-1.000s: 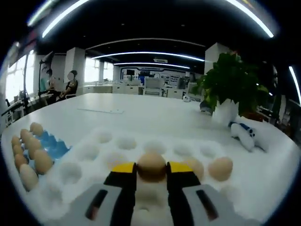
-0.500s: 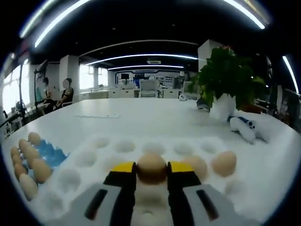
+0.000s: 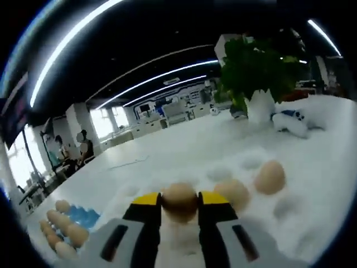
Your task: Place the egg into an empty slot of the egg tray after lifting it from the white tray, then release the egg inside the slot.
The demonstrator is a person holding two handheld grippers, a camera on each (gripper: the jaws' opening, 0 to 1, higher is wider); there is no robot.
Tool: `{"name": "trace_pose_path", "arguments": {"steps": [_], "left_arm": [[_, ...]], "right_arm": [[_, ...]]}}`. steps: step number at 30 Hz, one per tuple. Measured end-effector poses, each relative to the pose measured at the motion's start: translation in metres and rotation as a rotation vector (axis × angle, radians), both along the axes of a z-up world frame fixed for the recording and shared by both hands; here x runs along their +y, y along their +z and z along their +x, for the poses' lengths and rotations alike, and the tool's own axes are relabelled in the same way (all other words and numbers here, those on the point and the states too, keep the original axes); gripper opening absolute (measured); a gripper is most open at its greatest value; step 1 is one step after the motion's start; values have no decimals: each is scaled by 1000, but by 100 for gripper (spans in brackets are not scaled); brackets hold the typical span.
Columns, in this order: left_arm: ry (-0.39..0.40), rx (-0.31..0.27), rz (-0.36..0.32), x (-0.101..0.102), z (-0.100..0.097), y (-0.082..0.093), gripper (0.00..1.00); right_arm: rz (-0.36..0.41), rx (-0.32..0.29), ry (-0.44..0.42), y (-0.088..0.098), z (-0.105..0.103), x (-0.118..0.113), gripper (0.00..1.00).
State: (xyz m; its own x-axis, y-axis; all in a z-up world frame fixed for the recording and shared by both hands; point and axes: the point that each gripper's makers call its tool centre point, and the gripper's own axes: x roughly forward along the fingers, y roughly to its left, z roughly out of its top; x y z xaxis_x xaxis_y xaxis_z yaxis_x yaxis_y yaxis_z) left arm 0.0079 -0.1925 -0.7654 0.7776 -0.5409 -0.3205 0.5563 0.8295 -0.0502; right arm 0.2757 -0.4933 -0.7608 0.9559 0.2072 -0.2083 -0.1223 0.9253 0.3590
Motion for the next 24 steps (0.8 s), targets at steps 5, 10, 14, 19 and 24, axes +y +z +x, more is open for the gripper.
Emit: {"name": "trace_pose_path", "arguments": {"steps": [5, 10, 14, 19, 24], "left_arm": [[6, -5, -3, 4, -2, 2, 93], [18, -19, 3, 12, -3, 6, 93], [26, -20, -1, 15, -4, 6, 93], [34, -18, -4, 19, -4, 4, 93], [41, -21, -5, 20, -5, 4, 93]], "right_arm": [[207, -24, -12, 19, -19, 10, 25], [424, -10, -12, 28, -26, 23, 25], [418, 8, 7, 30, -24, 37, 25], [468, 39, 90, 31, -20, 74, 26], [498, 72, 212, 32, -19, 119, 26]]}}
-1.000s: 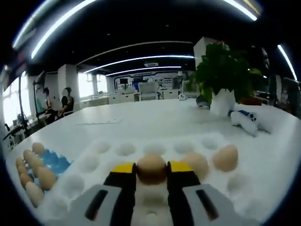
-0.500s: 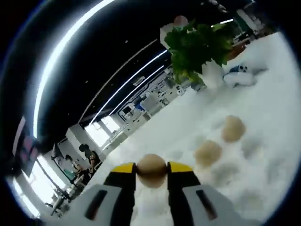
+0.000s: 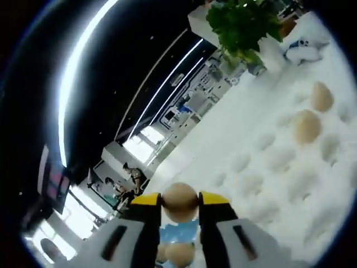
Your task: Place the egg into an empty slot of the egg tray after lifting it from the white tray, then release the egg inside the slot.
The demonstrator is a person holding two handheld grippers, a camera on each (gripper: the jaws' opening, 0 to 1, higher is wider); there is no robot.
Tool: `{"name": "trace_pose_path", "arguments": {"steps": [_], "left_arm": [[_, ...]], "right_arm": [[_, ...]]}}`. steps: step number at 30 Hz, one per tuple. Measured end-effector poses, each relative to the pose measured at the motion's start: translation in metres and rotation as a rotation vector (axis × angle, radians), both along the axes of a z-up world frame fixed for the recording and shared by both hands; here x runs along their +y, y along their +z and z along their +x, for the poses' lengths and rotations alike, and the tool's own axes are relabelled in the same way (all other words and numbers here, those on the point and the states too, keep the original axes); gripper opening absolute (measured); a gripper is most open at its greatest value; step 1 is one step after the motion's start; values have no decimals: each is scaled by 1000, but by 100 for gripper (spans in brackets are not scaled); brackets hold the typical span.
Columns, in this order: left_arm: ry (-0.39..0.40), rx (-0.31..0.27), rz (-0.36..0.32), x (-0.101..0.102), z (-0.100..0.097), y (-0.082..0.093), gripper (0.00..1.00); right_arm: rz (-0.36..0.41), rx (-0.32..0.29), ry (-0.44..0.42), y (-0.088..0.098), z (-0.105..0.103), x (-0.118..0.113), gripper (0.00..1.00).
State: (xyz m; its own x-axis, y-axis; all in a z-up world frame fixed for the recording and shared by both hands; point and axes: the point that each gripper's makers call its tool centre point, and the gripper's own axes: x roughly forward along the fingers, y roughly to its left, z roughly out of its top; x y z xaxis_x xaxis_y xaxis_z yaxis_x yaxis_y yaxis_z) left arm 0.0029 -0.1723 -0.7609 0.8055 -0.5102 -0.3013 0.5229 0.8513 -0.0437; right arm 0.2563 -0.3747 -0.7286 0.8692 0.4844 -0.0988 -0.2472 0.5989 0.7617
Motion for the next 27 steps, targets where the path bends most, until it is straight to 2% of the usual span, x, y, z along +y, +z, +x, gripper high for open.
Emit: {"name": "trace_pose_path", "arguments": {"steps": [3, 7, 10, 12, 15, 18, 19, 21, 24, 27], "left_arm": [[6, 1, 0, 3, -2, 1, 93], [17, 1, 3, 10, -4, 2, 93], [33, -2, 2, 16, -6, 3, 93], [41, -4, -2, 20, -7, 3, 93], [54, 3, -3, 25, -9, 0, 93], [60, 5, -5, 27, -10, -1, 93], [63, 8, -5, 28, -11, -3, 93], [64, 11, -8, 29, -11, -4, 93], [60, 18, -7, 27, -11, -6, 93], [60, 12, -8, 27, -10, -5, 93]], "right_arm": [[-58, -21, 95, 4, 1, 38, 26], [-98, -4, 167, 1, 1, 68, 26], [-183, 8, 248, -7, -2, 93, 26], [-213, 19, 283, -11, -3, 104, 26], [-343, -28, 335, -15, -2, 119, 26], [-459, -28, 395, -24, -5, 129, 26], [-502, -77, 393, -21, 2, 135, 26], [-556, -30, 429, -28, 1, 139, 26], [-699, -28, 504, -40, 3, 148, 26], [-701, 12, 531, -47, 4, 152, 26]]}}
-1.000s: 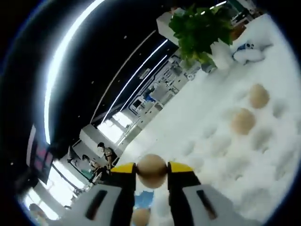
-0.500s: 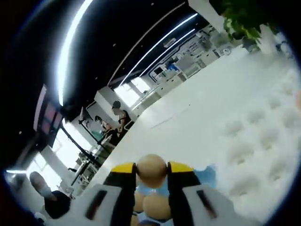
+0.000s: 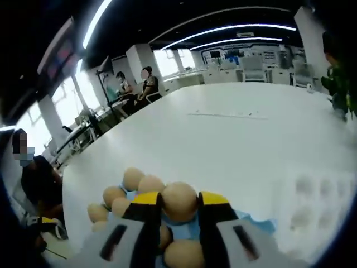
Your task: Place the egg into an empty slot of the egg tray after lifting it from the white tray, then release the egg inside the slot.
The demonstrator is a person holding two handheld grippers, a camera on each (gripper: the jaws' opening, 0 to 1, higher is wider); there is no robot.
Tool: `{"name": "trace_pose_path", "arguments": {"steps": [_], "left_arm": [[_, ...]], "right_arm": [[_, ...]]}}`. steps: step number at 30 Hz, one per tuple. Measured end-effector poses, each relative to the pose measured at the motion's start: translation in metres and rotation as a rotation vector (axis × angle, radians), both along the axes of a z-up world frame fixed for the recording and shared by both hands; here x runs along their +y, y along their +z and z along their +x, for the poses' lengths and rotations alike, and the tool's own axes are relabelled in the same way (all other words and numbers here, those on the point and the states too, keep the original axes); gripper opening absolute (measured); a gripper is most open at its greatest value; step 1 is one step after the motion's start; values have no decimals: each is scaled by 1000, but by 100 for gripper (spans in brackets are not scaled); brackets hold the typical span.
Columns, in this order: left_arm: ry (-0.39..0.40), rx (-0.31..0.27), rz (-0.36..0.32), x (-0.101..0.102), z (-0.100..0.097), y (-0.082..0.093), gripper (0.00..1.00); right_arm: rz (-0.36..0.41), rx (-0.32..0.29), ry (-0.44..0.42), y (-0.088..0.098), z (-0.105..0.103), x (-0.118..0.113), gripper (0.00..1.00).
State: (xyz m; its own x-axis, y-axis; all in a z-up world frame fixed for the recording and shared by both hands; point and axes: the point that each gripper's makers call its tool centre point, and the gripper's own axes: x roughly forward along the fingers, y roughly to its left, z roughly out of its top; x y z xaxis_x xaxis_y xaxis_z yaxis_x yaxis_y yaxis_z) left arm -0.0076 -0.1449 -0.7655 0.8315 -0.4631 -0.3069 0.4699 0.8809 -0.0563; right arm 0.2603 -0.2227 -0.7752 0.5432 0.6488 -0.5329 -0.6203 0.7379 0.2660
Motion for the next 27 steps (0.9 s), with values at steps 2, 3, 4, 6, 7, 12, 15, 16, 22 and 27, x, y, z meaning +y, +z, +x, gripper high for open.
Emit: {"name": "trace_pose_path", "arguments": {"steps": [2, 3, 4, 6, 7, 12, 15, 16, 22, 27], "left_arm": [[7, -4, -6, 2, 0, 2, 93], [9, -1, -8, 3, 0, 1, 93], [10, 6, -8, 5, 0, -1, 93], [9, 13, 1, 6, -1, -3, 93], [8, 10, 4, 6, -1, -2, 93], [16, 15, 1, 10, -1, -4, 93], [15, 21, 0, 10, -1, -6, 93], [13, 23, -3, 8, -1, -6, 93], [-11, 22, 4, 1, -3, -5, 93], [-7, 20, 4, 2, -5, -5, 93]], "right_arm": [[-25, 7, 18, -3, 1, 1, 26], [-35, 6, 26, -4, 1, 1, 26], [-39, 6, 27, -4, 2, 2, 26], [-61, -3, 42, -6, 4, 4, 26], [-72, -4, 48, -6, 3, 4, 26], [-136, -21, 82, -8, 2, 6, 26], [-138, -29, 88, -9, 0, 5, 26], [-139, -36, 93, -9, -1, 5, 26], [-122, -44, 93, -9, -5, 4, 25], [-67, -144, 89, 12, -3, 0, 23]]}}
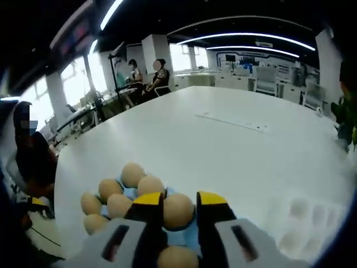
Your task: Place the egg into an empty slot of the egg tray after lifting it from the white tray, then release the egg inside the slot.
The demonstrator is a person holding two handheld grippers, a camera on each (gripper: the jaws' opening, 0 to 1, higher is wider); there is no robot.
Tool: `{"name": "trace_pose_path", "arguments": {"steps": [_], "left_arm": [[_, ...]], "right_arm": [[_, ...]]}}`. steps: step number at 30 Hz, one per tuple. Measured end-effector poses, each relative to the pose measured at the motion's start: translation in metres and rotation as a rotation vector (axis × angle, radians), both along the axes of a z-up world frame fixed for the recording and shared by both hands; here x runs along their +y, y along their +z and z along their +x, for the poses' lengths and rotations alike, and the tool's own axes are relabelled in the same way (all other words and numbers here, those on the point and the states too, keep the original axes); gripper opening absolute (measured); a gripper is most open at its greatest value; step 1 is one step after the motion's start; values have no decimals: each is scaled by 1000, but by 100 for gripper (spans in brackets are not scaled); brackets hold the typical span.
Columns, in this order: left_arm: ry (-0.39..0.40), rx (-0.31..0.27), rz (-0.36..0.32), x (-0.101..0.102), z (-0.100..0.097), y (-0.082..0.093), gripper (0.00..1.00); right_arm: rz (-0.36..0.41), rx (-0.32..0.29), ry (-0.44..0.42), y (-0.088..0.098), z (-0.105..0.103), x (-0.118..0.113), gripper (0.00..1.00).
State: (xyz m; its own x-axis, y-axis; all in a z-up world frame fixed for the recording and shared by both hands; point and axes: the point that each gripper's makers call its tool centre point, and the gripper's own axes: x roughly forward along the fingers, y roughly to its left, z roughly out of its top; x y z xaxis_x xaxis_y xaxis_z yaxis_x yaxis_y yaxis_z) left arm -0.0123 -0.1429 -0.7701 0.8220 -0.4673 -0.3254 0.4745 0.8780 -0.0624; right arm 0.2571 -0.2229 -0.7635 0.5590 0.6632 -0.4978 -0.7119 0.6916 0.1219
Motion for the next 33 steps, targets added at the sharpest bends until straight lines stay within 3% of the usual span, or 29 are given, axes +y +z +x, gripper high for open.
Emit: {"name": "trace_pose_path", "arguments": {"steps": [3, 10, 12, 13, 22, 27, 29, 33], "left_arm": [[0, -1, 3, 0, 0, 0, 93], [0, -12, 12, 0, -2, 5, 93], [0, -13, 16, -1, -3, 5, 93], [2, -16, 14, 0, -3, 6, 93], [-12, -12, 23, -6, -1, 8, 94], [-24, -15, 26, -10, 2, 10, 94], [-30, -13, 34, -12, 3, 10, 94], [-41, -16, 29, -17, 4, 12, 94]], "right_arm": [[15, -1, 12, 2, 2, -4, 23], [66, -90, 28, 14, 2, -25, 23], [72, -172, 34, 21, 3, -37, 23], [81, -182, 17, 21, 2, -48, 23], [135, -184, -48, 18, -7, -109, 23], [103, -176, -63, 11, -18, -143, 25], [80, -146, -101, 3, -19, -167, 25], [63, -166, -211, 1, -14, -208, 25]]}}
